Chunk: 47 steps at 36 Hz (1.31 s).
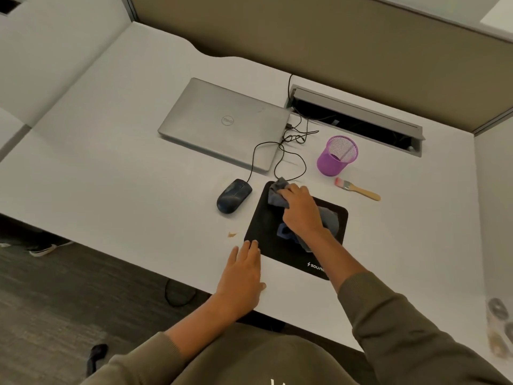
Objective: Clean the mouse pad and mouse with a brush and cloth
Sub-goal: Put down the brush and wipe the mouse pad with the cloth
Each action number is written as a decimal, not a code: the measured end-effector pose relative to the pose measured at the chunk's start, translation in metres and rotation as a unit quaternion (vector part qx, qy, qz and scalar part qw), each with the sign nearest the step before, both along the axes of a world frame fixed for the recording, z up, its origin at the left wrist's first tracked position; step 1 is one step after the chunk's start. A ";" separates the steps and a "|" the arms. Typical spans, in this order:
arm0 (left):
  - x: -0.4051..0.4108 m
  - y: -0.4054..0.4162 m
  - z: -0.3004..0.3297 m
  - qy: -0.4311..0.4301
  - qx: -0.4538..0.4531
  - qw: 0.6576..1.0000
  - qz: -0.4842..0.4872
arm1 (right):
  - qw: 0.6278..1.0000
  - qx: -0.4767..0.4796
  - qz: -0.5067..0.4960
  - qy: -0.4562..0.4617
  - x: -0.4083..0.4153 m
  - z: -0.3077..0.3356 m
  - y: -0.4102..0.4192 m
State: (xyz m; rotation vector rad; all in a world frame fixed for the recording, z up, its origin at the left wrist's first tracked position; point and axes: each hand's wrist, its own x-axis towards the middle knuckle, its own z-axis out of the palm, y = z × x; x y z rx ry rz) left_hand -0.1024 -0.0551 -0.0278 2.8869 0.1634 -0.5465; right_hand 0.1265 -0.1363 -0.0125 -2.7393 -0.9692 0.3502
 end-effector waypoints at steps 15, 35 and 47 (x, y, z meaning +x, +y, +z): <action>-0.007 0.013 0.006 0.090 0.005 0.995 -0.053 | 0.977 -0.012 0.203 0.069 -0.055 -0.018 -0.060; 0.004 0.028 0.008 0.141 -0.044 0.988 -0.050 | 0.944 -0.147 0.270 0.118 -0.030 0.020 -0.098; 0.019 0.071 0.020 -0.129 -0.231 0.947 0.180 | 0.955 0.103 -0.112 0.255 0.010 0.070 -0.065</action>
